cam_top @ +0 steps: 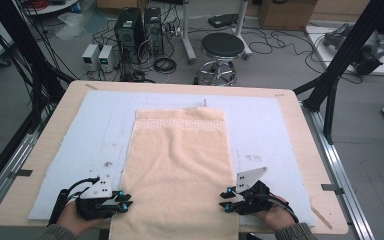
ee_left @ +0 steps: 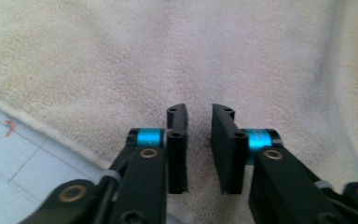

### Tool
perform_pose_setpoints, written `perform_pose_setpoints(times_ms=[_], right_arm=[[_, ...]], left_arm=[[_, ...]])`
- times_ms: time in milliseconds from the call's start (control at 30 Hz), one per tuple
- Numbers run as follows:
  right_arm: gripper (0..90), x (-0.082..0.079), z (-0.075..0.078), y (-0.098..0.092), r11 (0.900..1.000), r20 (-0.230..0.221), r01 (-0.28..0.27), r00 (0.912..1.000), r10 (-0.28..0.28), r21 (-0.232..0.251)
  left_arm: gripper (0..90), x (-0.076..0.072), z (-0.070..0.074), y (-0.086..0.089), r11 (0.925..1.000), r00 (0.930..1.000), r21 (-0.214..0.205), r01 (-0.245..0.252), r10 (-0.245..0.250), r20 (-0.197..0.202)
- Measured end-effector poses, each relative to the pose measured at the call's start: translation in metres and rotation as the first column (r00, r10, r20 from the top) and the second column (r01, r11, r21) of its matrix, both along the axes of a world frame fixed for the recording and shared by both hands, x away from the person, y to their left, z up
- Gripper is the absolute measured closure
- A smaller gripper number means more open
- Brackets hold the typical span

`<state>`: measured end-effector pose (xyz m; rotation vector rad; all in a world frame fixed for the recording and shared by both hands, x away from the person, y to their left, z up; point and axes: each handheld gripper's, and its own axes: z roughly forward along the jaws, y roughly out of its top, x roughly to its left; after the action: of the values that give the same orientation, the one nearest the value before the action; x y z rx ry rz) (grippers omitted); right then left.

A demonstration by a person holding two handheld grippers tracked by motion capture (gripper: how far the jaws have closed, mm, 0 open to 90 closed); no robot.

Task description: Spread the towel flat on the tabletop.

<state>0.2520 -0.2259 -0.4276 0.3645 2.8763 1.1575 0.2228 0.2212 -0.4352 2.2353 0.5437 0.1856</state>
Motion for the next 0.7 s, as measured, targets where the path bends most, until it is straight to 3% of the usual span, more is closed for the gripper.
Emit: perform_pose_setpoints(times_ms=[200, 367, 567, 700], right_arm=[[70.1, -0.003, -0.006, 0.003, 0.9997, -0.019, -0.021, 0.9996, 0.021, -0.013], [69.1, -0.004, -0.004, 0.004, 0.9993, -0.024, -0.035, 0.9991, 0.034, -0.014], [56.5, 0.008, 0.009, -0.001, 0.9969, 0.013, 0.058, 0.9982, -0.058, 0.054], [46.5, 0.02, 0.018, -0.006, 0.9838, 0.021, 0.145, 0.9887, -0.148, 0.104]], left_arm=[[75.5, -0.002, -0.002, 0.0, 0.9998, 0.9999, 0.011, 0.014, -0.014, -0.006], [73.3, -0.005, -0.003, 0.0, 0.9996, 0.9994, -0.021, 0.017, -0.017, -0.03], [62.0, 0.004, 0.007, 0.0, 0.997, 0.9998, -0.077, -0.014, 0.013, -0.014], [52.0, 0.013, 0.019, -0.003, 0.9926, 0.9988, -0.112, -0.046, 0.048, 0.013]])
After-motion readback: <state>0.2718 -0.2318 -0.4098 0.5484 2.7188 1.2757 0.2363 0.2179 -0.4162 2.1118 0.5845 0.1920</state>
